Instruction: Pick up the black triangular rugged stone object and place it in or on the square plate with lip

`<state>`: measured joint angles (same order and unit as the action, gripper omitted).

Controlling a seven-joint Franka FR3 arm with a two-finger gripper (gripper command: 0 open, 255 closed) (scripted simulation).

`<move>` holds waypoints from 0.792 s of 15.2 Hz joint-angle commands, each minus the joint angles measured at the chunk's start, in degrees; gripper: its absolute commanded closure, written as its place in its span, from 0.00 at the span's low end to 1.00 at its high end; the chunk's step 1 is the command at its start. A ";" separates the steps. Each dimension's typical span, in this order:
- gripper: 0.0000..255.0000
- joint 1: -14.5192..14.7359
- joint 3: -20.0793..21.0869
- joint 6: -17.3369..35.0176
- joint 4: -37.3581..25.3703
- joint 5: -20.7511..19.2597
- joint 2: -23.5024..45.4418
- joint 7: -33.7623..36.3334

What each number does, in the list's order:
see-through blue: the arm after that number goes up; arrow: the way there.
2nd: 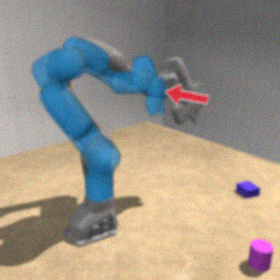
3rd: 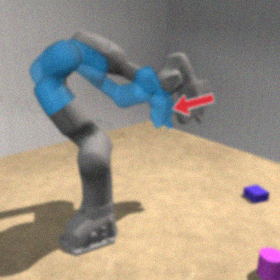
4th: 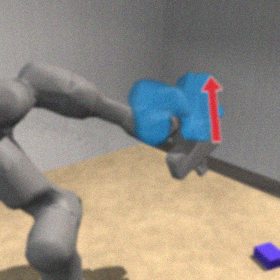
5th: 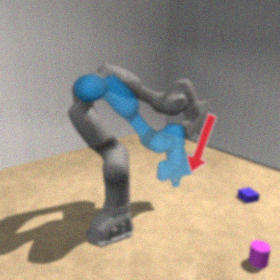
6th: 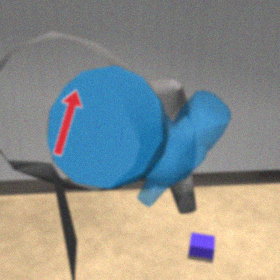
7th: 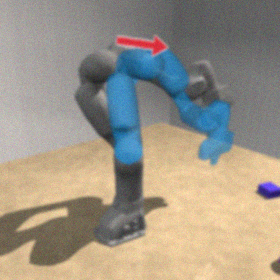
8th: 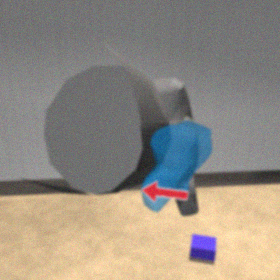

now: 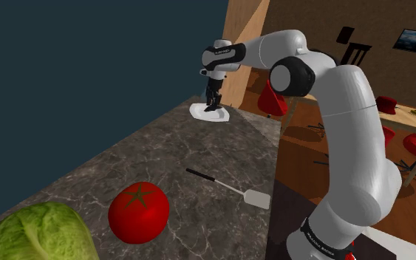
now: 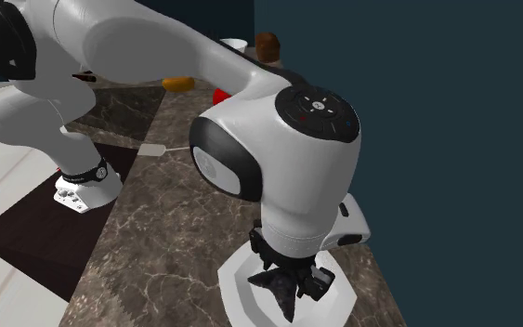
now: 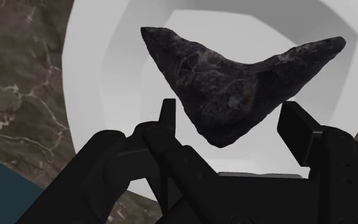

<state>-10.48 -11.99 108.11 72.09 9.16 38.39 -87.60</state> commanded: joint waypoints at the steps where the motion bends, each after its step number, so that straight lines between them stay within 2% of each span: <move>1: 1.00 0.09 0.06 1.33 1.05 0.09 0.26 -0.06; 10: 1.00 0.11 0.12 2.38 1.75 0.18 0.62 -0.15; 11: 0.00 0.11 0.12 2.38 1.75 0.18 0.62 -0.15; 12: 0.00 0.11 0.12 2.38 1.75 0.18 0.62 -0.15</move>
<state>-10.37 -11.88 110.49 73.83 9.34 39.01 -87.75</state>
